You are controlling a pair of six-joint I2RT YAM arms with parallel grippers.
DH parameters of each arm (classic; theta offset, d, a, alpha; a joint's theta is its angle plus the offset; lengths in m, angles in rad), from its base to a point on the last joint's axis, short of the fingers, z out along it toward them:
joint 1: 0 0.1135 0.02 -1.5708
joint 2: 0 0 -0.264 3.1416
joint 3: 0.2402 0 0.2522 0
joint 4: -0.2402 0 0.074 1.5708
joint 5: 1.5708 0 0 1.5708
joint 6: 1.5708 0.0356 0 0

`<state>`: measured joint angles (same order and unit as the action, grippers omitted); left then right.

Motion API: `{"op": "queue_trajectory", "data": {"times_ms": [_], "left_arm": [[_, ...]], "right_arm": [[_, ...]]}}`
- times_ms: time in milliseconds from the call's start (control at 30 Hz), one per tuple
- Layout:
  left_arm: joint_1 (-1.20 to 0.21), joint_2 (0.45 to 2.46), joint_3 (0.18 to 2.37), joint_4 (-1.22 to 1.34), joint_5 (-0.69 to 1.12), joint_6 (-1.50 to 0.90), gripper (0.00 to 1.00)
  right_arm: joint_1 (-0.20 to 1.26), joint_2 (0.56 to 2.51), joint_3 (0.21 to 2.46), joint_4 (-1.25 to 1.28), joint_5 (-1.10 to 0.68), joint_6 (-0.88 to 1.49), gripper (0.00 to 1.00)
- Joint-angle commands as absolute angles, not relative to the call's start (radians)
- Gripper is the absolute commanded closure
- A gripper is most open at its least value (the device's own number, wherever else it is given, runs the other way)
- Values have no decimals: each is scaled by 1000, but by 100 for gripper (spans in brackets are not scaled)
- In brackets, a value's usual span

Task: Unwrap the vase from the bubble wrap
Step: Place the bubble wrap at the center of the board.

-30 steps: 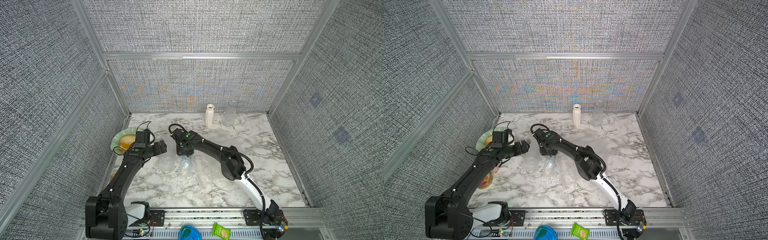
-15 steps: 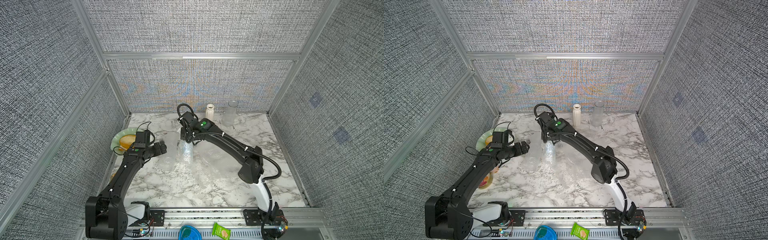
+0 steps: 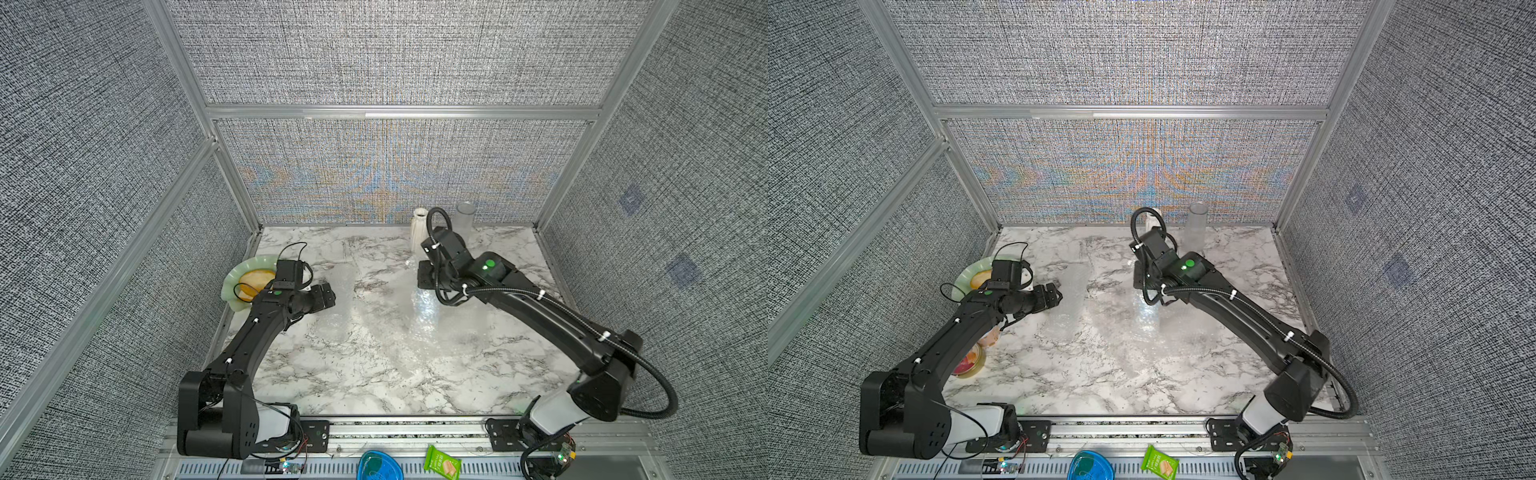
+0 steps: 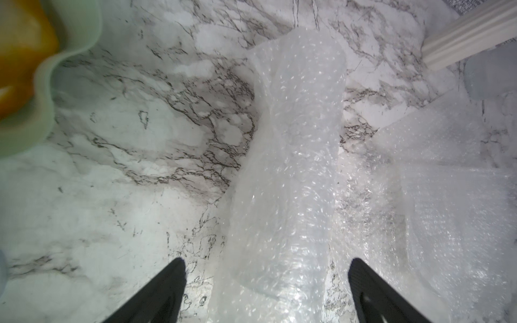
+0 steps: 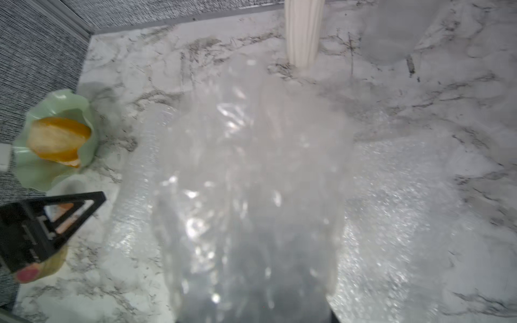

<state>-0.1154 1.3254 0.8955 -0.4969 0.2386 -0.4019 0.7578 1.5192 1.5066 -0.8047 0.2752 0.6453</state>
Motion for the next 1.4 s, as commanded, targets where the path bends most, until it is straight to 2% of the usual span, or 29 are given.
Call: {"op": "queue_trajectory", "data": {"times_ms": [0,167,500,600,700,833,1133,1367], "left_arm": [[-115,1337,901,-504,324,-379,12],[-127,1349,893,-464,394,-376,14],[-246,1382,946,-458,404,-433,16],[-269,1379,942,-443,406,-457,16],[-281,1378,931,-431,412,-477,15],[-293,1369,928,-426,417,-483,16],[-300,1366,936,-431,428,-485,16],[-301,1391,928,-404,434,-491,16]], "right_arm": [[723,1456,1372,-799,280,623,73],[658,1457,1208,-714,189,592,73],[635,1789,1373,-715,58,529,67],[631,1855,1407,-708,19,516,58],[626,1899,1428,-707,-6,505,39],[626,1868,1463,-742,55,479,25],[675,1691,1462,-796,214,448,25],[767,1763,1429,-837,291,492,26]]}}
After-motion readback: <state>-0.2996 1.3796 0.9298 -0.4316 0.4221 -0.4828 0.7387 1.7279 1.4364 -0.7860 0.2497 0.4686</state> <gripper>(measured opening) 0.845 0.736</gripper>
